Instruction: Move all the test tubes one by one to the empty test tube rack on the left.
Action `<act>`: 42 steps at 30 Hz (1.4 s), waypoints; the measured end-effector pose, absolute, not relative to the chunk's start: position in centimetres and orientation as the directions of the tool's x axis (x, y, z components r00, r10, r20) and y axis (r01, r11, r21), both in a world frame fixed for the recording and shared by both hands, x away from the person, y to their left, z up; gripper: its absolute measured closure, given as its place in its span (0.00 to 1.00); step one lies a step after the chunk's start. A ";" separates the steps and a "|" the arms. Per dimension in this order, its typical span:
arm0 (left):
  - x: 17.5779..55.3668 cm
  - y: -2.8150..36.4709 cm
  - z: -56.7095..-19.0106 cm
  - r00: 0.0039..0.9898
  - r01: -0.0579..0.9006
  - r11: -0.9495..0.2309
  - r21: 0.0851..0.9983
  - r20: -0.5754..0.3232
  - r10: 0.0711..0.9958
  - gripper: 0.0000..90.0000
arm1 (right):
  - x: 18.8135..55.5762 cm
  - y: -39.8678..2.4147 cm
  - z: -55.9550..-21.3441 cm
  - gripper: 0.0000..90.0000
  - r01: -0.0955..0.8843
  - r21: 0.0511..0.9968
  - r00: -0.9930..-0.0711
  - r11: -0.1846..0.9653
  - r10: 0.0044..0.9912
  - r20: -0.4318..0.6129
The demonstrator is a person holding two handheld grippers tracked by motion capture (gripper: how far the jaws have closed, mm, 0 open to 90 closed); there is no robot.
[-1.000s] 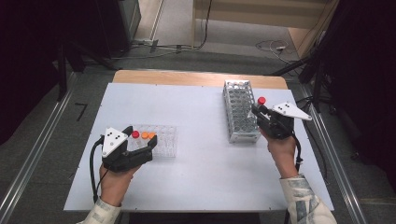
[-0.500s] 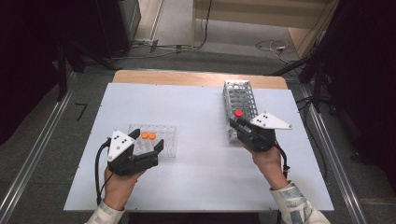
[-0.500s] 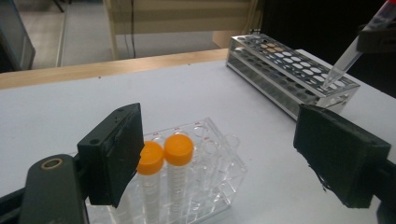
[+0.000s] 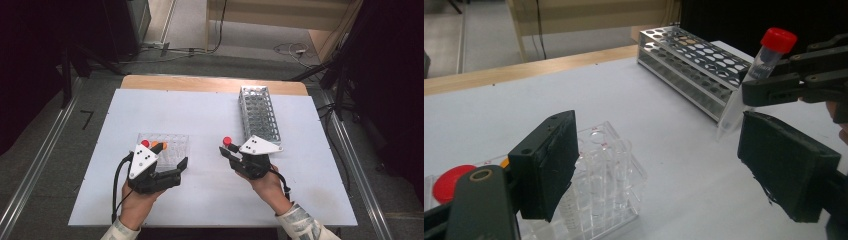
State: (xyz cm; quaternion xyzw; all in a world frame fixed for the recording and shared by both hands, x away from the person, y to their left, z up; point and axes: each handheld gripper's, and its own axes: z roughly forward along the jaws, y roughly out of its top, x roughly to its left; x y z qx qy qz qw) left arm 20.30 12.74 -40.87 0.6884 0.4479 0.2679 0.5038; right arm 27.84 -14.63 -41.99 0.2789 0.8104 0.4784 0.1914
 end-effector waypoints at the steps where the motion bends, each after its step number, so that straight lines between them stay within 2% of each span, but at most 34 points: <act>1: 20.3 12.6 -40.9 0.459 0.348 -0.095 0.933 -0.081 0.885 0.19 | 27.7 -14.4 -42.1 0.80 0.270 0.880 -0.775 0.390 0.631 -0.042; 9: 20.2 11.4 -41.3 0.492 0.352 -0.127 0.927 -0.068 0.868 0.21 | 26.8 -12.6 -43.3 0.80 0.270 0.865 -0.810 0.424 0.586 -0.034; 17: 20.1 10.4 -41.7 0.531 0.352 -0.147 0.924 -0.068 0.844 0.27 | 25.7 -10.8 -43.9 0.80 0.261 0.859 -0.846 0.441 0.534 -0.018; 26: 19.7 10.0 -41.8 0.594 0.318 -0.159 0.935 -0.066 0.802 0.53 | 24.4 -9.1 -44.2 0.80 0.230 0.856 -0.879 0.462 0.476 -0.020; 28: 19.6 9.9 -41.9 0.606 0.317 -0.170 0.933 -0.061 0.793 0.61 | 24.1 -8.8 -44.2 0.80 0.229 0.855 -0.883 0.464 0.469 -0.017; 29: 19.6 9.8 -42.0 0.608 0.313 -0.176 0.933 -0.055 0.792 0.69 | 24.0 -8.7 -44.2 0.80 0.231 0.855 -0.884 0.464 0.467 -0.014; 33: 19.5 9.7 -42.0 0.619 0.306 -0.185 0.934 -0.048 0.784 0.77 | 23.8 -8.6 -44.2 0.79 0.225 0.856 -0.889 0.466 0.458 -0.016; 37: 19.5 9.7 -42.0 0.621 0.304 -0.192 0.933 -0.041 0.783 0.78 | 23.8 -8.5 -44.3 0.79 0.227 0.854 -0.890 0.468 0.456 -0.014; 39: 19.5 9.8 -41.9 0.622 0.305 -0.188 0.933 -0.046 0.782 0.78 | 23.8 -8.6 -44.3 0.74 0.226 0.855 -0.892 0.466 0.452 -0.010; 42: 19.4 10.0 -41.8 0.621 0.302 -0.183 0.936 -0.048 0.782 0.78 | 23.9 -8.7 -44.2 0.57 0.222 0.858 -0.900 0.462 0.435 -0.002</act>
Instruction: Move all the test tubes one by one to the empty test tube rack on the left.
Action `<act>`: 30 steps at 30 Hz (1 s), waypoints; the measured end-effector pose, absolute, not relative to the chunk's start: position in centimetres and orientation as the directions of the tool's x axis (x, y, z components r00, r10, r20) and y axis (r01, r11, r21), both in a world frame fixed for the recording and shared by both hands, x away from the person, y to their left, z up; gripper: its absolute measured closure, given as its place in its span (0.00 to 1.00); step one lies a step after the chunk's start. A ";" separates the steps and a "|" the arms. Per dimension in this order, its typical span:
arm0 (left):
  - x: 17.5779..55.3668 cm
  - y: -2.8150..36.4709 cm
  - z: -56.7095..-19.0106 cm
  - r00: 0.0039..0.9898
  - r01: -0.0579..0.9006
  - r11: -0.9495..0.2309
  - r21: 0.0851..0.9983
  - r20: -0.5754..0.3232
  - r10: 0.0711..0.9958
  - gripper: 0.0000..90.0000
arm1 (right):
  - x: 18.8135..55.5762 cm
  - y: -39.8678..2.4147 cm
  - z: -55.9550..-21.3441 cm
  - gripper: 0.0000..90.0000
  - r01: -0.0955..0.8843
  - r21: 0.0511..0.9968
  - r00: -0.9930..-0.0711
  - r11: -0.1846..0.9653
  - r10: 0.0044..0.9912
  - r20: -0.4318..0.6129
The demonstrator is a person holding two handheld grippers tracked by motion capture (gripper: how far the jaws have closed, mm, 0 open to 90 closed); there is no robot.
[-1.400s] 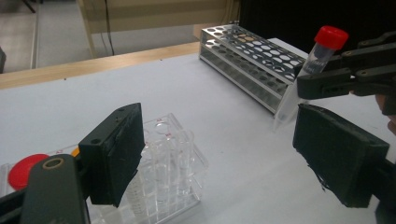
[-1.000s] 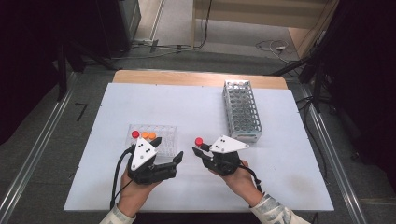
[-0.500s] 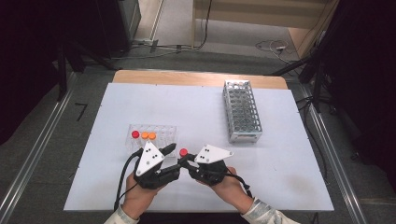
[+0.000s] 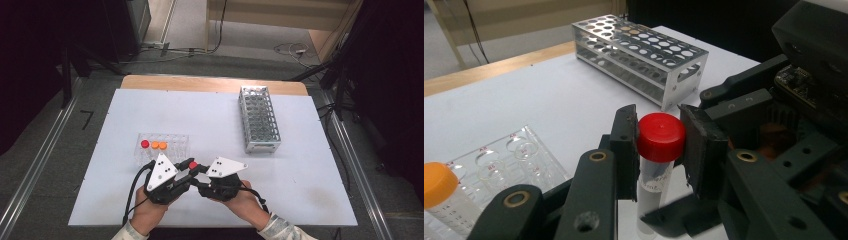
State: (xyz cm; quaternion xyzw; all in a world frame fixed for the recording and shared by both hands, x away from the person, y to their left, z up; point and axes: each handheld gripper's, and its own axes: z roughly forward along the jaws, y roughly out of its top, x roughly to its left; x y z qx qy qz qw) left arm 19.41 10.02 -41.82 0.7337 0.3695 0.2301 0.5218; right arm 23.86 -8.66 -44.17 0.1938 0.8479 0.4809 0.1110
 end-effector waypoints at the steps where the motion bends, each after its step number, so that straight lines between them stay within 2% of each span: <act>1: 19.4 10.2 -41.8 0.619 0.304 -0.183 0.935 -0.048 0.784 0.78 | 23.9 -8.7 -44.1 0.53 0.217 0.861 -0.902 0.461 0.432 -0.004; 6: 19.5 11.3 -41.6 0.597 0.316 -0.164 0.934 -0.061 0.800 0.78 | 24.6 -9.5 -44.3 0.39 0.230 0.857 -0.906 0.461 0.424 0.016; 14: 18.9 14.0 -41.1 0.567 0.341 -0.138 0.930 -0.087 0.819 0.78 | 25.2 -11.4 -44.6 0.37 0.257 0.848 -0.892 0.464 0.452 0.023; 24: 18.3 18.1 -39.8 0.465 0.347 -0.065 0.935 -0.112 0.878 0.78 | 25.6 -15.4 -43.8 0.36 0.283 0.860 -0.855 0.425 0.518 0.026; 30: 18.4 19.3 -39.4 0.431 0.346 -0.041 0.937 -0.119 0.895 0.78 | 25.9 -17.7 -43.8 0.36 0.315 0.859 -0.824 0.403 0.566 0.036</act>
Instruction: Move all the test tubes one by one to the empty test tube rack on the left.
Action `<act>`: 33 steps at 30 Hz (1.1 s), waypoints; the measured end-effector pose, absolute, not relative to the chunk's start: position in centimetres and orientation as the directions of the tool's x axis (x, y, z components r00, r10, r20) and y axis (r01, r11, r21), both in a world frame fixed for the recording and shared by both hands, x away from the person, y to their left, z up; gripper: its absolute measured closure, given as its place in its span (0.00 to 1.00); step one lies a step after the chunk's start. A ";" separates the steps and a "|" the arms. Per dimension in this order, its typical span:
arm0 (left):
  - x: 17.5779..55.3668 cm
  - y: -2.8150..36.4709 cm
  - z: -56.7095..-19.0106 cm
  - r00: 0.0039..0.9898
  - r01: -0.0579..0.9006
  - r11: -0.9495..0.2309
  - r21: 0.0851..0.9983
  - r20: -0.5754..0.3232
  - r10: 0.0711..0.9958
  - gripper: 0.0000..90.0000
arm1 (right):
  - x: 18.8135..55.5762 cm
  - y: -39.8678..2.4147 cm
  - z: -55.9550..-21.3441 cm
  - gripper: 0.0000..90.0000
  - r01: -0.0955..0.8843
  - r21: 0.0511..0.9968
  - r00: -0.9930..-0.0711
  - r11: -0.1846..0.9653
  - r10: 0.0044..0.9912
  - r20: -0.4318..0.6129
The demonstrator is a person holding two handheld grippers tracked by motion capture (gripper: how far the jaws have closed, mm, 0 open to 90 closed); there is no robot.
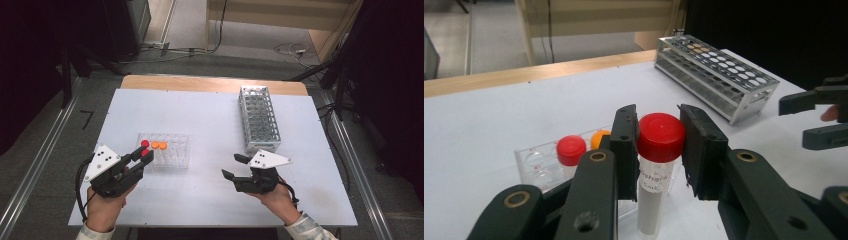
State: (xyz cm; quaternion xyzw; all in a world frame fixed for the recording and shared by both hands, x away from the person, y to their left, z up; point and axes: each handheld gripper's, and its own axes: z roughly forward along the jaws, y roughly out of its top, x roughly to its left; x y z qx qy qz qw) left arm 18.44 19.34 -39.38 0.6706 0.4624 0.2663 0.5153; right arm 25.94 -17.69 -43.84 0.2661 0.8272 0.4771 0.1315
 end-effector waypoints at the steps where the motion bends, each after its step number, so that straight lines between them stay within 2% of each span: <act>1: 18.5 19.4 -39.4 0.427 0.346 -0.041 0.937 -0.118 0.897 0.78 | 25.9 -18.0 -43.8 0.36 0.317 0.860 -0.820 0.399 0.570 0.038; 17: 19.5 21.0 -38.5 0.332 0.322 -0.039 0.946 -0.074 0.940 0.78 | 26.0 -22.0 -43.5 0.37 0.343 0.870 -0.760 0.355 0.649 0.034; 33: 21.3 21.8 -38.7 0.265 0.318 -0.023 0.948 -0.065 0.962 0.78 | 26.1 -22.3 -43.5 0.37 0.350 0.870 -0.753 0.348 0.657 0.040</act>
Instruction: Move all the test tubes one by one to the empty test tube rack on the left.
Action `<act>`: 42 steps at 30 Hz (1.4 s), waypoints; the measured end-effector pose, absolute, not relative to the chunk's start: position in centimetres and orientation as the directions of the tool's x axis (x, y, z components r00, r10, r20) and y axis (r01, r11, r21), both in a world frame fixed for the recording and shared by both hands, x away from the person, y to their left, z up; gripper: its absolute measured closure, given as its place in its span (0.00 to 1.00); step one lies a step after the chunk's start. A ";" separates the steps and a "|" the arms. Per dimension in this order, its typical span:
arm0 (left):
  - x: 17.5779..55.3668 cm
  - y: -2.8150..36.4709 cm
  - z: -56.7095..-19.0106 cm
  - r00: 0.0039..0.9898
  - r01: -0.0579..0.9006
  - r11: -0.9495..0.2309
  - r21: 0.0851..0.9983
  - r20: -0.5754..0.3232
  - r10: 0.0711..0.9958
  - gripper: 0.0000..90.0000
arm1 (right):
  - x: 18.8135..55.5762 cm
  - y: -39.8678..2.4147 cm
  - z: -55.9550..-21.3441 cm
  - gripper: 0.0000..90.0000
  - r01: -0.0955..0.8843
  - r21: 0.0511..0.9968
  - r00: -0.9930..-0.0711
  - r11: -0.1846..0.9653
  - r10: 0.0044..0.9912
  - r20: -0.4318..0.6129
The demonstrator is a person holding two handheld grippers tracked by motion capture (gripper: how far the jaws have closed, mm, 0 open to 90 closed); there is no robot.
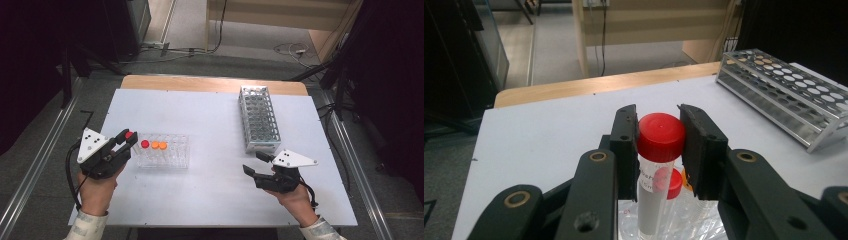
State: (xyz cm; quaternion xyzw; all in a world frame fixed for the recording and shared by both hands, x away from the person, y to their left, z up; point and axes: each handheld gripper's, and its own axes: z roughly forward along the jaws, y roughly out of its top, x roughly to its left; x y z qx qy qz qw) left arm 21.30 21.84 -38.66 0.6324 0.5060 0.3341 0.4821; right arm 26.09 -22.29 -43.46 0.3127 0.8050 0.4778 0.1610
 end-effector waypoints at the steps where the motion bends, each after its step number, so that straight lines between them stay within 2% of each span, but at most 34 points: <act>1: 21.3 21.9 -38.6 0.261 0.314 -0.017 0.949 -0.069 0.963 0.78 | 26.1 -22.3 -43.5 0.37 0.349 0.870 -0.753 0.348 0.657 0.039; 17: 22.4 22.0 -38.6 0.239 0.301 -0.010 0.953 -0.066 0.969 0.78 | 26.2 -22.2 -43.5 0.37 0.355 0.870 -0.751 0.343 0.659 0.047; 35: 22.7 21.2 -41.8 0.212 0.342 -0.033 0.939 -0.043 0.976 0.78 | 26.1 -22.3 -43.4 0.38 0.348 0.872 -0.750 0.344 0.660 0.039; 42: 22.8 21.3 -42.4 0.214 0.362 -0.018 0.932 -0.064 0.975 0.78 | 26.1 -22.3 -43.5 0.38 0.349 0.871 -0.750 0.345 0.660 0.039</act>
